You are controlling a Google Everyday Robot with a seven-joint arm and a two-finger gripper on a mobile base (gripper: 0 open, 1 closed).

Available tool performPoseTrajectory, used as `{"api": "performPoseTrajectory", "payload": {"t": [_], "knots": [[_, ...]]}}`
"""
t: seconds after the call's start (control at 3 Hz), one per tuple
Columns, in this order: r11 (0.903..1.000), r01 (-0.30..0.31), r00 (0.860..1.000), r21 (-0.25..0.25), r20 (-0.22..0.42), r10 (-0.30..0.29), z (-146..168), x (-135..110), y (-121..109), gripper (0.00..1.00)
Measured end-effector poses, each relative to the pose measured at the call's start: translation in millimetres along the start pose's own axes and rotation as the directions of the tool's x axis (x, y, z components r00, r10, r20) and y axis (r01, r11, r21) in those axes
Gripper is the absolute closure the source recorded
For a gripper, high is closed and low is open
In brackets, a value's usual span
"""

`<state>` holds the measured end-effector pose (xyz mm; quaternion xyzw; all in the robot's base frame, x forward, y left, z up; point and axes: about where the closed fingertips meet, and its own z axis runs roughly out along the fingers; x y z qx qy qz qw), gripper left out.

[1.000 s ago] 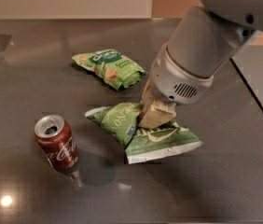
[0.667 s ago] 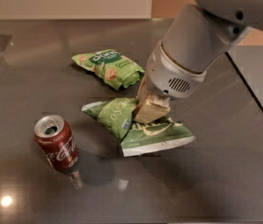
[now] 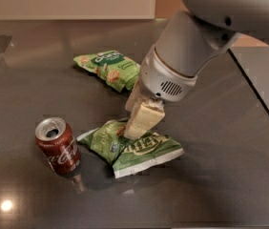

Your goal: Move green jalapeno chip bag near coke can

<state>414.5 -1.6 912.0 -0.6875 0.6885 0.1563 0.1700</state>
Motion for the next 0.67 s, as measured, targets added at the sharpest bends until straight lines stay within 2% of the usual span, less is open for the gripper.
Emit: {"api": "performPoseTrajectory", "payload": {"t": [0.33,0.67], "knots": [[0.9998,0.01,1.0,-0.015,0.012,-0.01,4.8,-7.2,3.2,0.0],[0.9998,0.011,1.0,-0.015,0.012,-0.01,4.7,-7.3,3.3,0.0]]}}
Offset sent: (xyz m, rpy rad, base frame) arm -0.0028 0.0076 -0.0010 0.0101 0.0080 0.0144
